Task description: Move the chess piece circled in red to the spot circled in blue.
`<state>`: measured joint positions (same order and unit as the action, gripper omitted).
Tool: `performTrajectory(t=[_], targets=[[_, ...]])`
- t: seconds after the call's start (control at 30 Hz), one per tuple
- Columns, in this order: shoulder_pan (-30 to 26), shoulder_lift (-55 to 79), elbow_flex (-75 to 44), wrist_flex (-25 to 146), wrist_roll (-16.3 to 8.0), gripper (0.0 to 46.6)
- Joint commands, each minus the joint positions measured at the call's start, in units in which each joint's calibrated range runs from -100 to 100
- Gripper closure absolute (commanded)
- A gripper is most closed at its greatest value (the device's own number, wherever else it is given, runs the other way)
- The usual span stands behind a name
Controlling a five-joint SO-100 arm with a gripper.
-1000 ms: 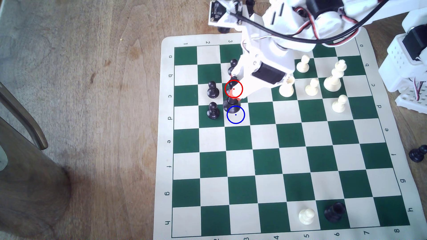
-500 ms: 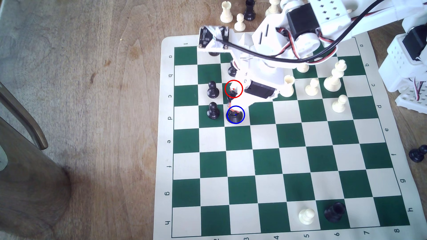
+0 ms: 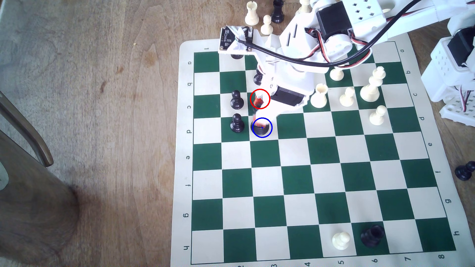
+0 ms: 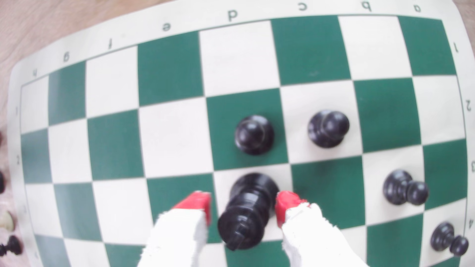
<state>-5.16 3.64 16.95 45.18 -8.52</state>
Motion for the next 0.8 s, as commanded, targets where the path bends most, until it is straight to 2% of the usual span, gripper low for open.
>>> performTrajectory(t=[0.0, 0.03, 0.3, 0.4, 0.6, 0.73, 0.77], targets=[[0.82, -4.75, 0.92, -3.57, 0.34, 14.9], [0.98, -8.48, 5.09, -6.93, 0.49, 12.8], [0.74, -26.73, 12.16, -2.35, 2.78, 11.3], [0.74, -35.56, 19.59, -1.2, 3.13, 9.8], [3.48, -50.76, 34.82, 3.88, 3.32, 10.3], [5.83, -63.07, 45.34, 7.73, 2.15, 11.7], [6.06, -69.52, 49.69, 9.53, 2.05, 12.5]])
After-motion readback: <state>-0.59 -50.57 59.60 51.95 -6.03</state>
